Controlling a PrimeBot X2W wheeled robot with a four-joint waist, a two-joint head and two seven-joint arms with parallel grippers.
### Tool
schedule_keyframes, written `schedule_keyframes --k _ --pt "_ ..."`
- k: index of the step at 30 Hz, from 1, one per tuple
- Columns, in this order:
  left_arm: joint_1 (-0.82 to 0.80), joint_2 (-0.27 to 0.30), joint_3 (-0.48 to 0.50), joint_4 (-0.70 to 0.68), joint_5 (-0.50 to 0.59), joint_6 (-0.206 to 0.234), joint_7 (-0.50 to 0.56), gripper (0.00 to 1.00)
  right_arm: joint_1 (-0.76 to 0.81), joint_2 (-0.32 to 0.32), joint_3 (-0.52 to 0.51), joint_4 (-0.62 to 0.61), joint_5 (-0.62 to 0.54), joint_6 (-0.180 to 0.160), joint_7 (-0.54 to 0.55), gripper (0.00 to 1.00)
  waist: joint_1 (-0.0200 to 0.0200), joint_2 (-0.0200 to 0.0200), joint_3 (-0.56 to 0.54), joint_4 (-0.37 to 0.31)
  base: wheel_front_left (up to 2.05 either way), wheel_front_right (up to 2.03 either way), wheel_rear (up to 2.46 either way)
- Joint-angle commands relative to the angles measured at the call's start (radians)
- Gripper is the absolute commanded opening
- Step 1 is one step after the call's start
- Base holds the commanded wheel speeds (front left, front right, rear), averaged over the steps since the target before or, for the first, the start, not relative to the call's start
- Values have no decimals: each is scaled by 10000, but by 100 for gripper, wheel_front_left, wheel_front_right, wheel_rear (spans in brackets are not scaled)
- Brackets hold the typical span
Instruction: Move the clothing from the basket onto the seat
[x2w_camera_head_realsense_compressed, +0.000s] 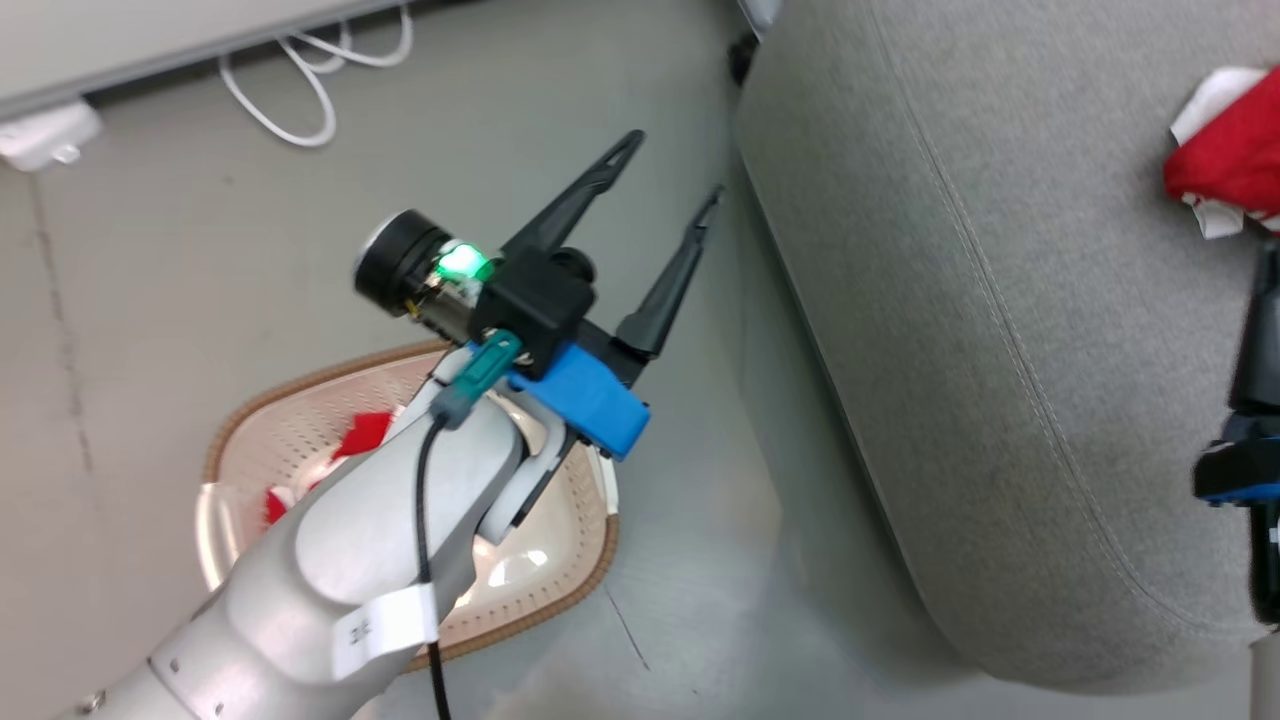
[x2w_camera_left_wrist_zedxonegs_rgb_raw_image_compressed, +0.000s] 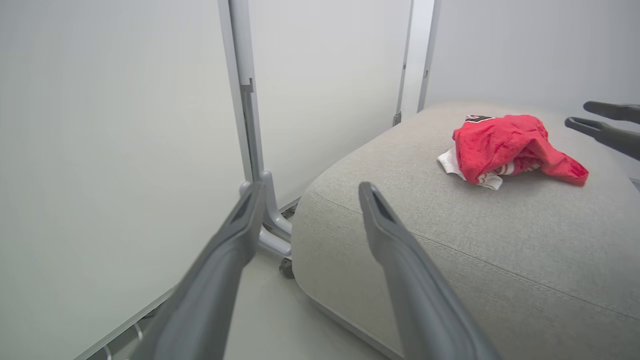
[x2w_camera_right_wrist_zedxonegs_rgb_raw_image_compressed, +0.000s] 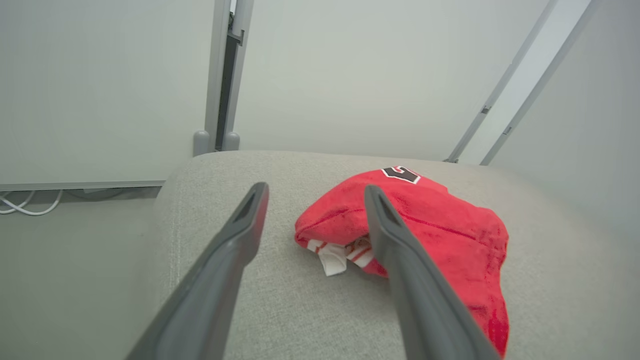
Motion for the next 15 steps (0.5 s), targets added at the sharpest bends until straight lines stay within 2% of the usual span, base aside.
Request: schedule_keyframes --k 1,2,6,8,15 --pt "325 16 303 -122 120 87 -43 100 197 72 215 -130 86 1 -34 100 1 -1 -589 478 0 0 0" --pt "735 11 874 -309 353 121 -44 100 316 117 576 -314 134 1 -34 100 1 -1 -867 684 0 0 0" --pt "1606 -61 1983 -540 776 61 -47 100 465 178 1282 -598 233 1 -34 100 1 -1 -1393 1062 0 0 0" --pt "1828 -73 2247 -570 887 41 -46 100 493 197 1467 -654 255 1 -34 100 1 -1 -1511 1136 0 0 0" --pt "3401 -378 4103 -713 1542 -213 -46 100 757 328 2379 -963 357 1 -34 100 1 -1 -2355 1636 0 0 0"
